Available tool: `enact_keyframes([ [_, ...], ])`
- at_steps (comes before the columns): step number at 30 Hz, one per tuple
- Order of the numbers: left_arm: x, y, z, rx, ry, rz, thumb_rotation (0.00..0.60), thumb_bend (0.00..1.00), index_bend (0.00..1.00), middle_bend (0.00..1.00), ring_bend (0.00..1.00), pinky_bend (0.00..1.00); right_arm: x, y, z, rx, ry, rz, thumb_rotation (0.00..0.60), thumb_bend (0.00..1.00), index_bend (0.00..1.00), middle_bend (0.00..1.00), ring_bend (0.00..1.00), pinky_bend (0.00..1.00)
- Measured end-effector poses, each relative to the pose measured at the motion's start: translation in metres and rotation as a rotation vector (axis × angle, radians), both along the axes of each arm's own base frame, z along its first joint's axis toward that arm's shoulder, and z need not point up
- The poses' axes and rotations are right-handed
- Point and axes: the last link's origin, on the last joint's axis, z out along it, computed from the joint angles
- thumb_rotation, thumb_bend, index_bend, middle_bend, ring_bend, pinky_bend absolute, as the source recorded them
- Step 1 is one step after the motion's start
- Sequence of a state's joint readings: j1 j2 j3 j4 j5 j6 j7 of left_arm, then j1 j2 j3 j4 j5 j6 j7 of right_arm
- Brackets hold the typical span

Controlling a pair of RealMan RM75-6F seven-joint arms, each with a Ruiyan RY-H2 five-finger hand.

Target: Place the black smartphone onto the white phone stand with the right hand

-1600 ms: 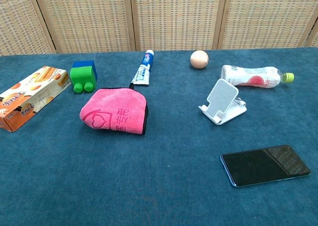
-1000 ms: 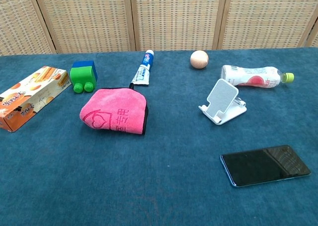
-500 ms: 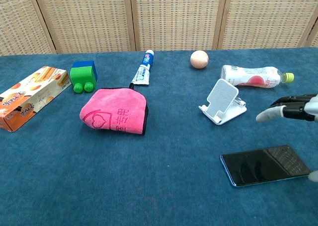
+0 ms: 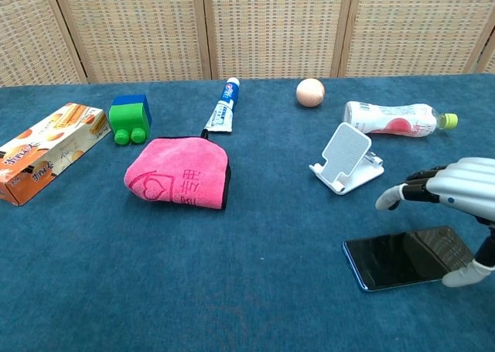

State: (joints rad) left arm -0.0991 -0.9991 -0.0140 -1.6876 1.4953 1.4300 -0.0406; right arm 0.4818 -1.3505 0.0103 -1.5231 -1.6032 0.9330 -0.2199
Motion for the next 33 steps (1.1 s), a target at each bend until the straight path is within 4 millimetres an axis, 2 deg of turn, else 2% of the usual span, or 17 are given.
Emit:
enact_keyframes([
  [23, 0.000, 0.002, -0.003, -0.010, 0.002, 0.011, 0.600, 0.00, 0.00, 0.00, 0.00, 0.00, -0.010, -0.008, -0.024, 0.017, 0.047, -0.040, 0.600, 0.17, 0.23, 0.27, 0.20, 0.22],
  [28, -0.001, 0.003, -0.003, -0.012, 0.002, 0.013, 0.600, 0.00, 0.00, 0.00, 0.00, 0.00, -0.014, -0.009, -0.026, 0.029, 0.065, -0.041, 0.600, 0.27, 0.29, 0.32, 0.25, 0.24],
  [33, -0.001, 0.003, -0.003, -0.014, 0.002, 0.015, 0.600, 0.00, 0.00, 0.00, 0.00, 0.00, -0.015, -0.007, -0.027, 0.043, 0.064, -0.035, 0.600, 0.45, 0.40, 0.43, 0.36, 0.30],
])
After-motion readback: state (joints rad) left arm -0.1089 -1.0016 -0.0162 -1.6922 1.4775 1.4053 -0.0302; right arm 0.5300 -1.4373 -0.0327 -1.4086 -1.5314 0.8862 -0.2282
